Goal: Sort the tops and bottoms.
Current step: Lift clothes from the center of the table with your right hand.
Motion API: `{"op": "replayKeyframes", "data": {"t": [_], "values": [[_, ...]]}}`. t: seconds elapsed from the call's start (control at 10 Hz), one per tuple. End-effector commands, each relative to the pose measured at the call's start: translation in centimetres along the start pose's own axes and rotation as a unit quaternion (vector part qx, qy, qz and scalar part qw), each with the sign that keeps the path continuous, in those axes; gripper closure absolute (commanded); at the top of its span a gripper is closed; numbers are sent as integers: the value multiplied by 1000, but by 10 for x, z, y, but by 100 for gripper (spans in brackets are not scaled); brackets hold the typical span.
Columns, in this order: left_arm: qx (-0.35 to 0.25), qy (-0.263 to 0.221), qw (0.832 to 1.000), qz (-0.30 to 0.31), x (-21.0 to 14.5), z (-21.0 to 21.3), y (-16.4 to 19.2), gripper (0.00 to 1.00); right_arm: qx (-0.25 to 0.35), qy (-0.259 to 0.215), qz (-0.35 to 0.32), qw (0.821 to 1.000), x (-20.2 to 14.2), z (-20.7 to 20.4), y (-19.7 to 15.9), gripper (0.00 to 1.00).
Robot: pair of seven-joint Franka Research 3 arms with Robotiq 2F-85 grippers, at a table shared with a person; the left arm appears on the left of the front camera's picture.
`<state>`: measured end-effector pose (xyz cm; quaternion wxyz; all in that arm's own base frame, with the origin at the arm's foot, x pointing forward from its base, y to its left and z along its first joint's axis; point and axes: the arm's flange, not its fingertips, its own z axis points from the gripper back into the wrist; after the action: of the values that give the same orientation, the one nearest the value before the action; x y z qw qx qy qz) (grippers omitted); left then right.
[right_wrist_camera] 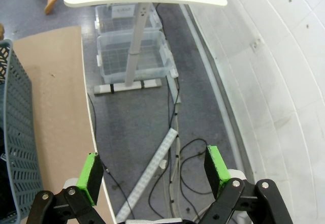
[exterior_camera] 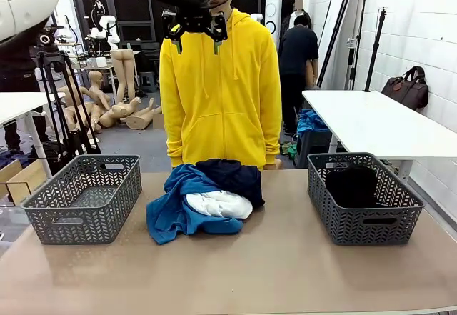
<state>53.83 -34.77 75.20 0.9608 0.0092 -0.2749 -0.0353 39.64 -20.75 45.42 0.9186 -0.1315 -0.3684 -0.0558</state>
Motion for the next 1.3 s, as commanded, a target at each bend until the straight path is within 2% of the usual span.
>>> {"op": "replayKeyframes", "data": {"t": [0.0, 0.1, 0.2, 0.4, 0.5, 0.6, 0.8, 0.9, 1.0, 1.2], "values": [[3, 6, 1000, 0, -3, 1, 2, 0, 1, 5, 3, 1000, -1, 0, 0, 0], [32, 7, 999, 5, -2, -8, 32, 0, 1, 5, 3, 1000, -1, 0, 0, 0], [51, 13, 998, 47, -6, -14, 83, 0, 1, 5, 3, 1000, -1, 0, 0, 0], [78, 22, 987, 140, -48, -24, 206, 0, 1, 5, 3, 1000, -1, 0, 0, 0], [120, 36, 972, 199, -69, -38, 262, 0, 1, 5, 3, 1000, -1, 0, 0, 0], [111, 58, 968, 218, -95, -46, 305, 0, 1, 5, 3, 1000, -1, 0, 0, 0], [41, 76, 963, 254, -154, -78, 334, 0, 1, 5, 3, 1000, -1, 0, 0, 0], [15, 117, 958, 260, -181, -92, 331, 0, 1, 5, 3, 1000, -1, 0, 0, 0], [5, 134, 956, 261, -196, -111, 333, 0, 1, 5, 3, 1000, -1, 0, 0, 0], [-17, 121, 956, 265, -192, -119, 345, 0, 1, 5, 3, 1000, -1, 0, 0, 0]]}}
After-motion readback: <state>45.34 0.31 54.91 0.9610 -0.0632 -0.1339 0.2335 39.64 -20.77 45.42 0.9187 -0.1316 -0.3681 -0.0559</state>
